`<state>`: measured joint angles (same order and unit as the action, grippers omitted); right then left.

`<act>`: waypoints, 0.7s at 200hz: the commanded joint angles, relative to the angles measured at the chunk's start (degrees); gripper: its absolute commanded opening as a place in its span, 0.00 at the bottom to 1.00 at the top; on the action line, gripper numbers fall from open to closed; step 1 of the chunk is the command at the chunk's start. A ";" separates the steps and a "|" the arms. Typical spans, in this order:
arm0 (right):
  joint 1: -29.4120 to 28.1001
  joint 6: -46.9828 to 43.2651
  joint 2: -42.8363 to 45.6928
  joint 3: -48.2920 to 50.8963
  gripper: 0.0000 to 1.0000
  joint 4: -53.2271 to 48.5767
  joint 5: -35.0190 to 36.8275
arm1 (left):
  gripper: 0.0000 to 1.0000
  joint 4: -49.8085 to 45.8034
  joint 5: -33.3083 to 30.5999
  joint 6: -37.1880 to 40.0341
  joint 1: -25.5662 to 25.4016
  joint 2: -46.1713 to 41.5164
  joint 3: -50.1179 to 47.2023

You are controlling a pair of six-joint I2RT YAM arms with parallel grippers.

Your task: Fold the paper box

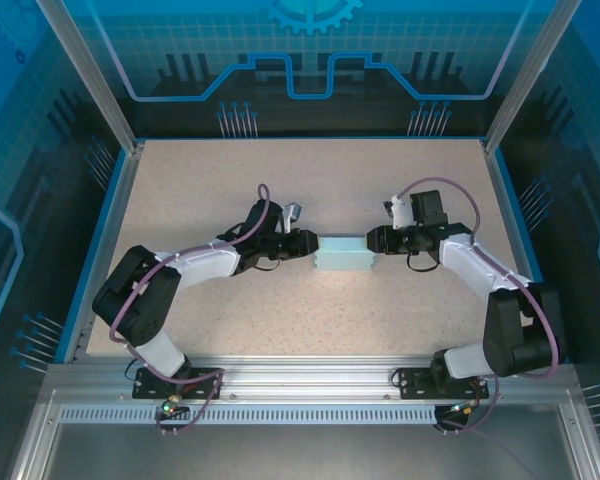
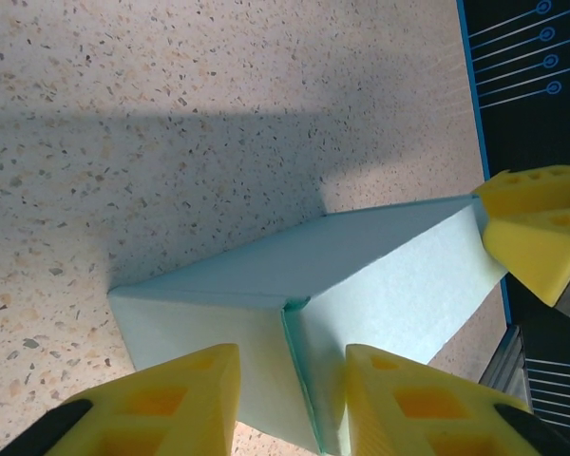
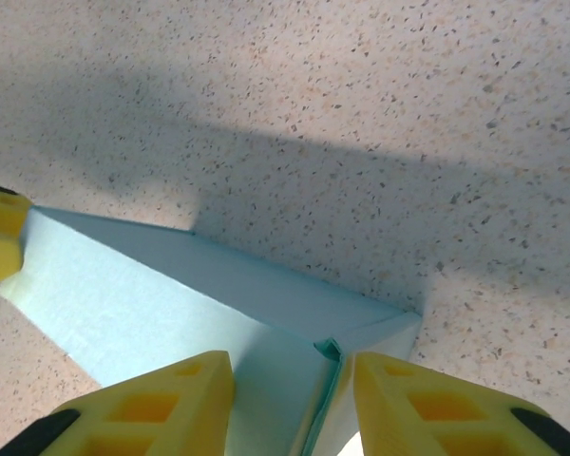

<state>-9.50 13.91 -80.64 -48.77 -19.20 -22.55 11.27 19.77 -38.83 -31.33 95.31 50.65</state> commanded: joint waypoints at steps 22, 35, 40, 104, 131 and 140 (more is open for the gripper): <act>-0.03 1.39 -0.53 5.72 0.31 -5.50 -3.37 | 0.30 -8.69 -4.72 1.23 -0.68 4.48 -5.34; -0.12 2.11 0.32 6.44 0.28 -5.71 -2.09 | 0.29 -8.45 -5.11 1.11 -0.68 4.43 -6.26; -0.10 2.17 0.45 6.50 0.27 -5.91 -1.82 | 0.28 -8.45 -5.20 1.19 -0.72 4.23 -6.33; 0.93 4.54 1.76 4.70 0.40 -2.63 -10.44 | 0.27 -10.34 -5.43 1.89 -1.34 1.81 -3.74; 1.03 6.07 1.73 4.73 0.41 -1.05 -13.43 | 0.27 -9.98 -4.34 1.60 -1.57 1.48 -3.12; 1.05 6.45 1.68 5.03 0.41 -0.61 -13.77 | 0.27 -9.14 -3.41 1.11 -1.55 1.35 -3.09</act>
<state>-8.05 18.28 -78.59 -45.56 -17.56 -28.84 13.34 17.76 -38.68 -31.88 94.39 49.15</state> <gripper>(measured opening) 0.412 0.271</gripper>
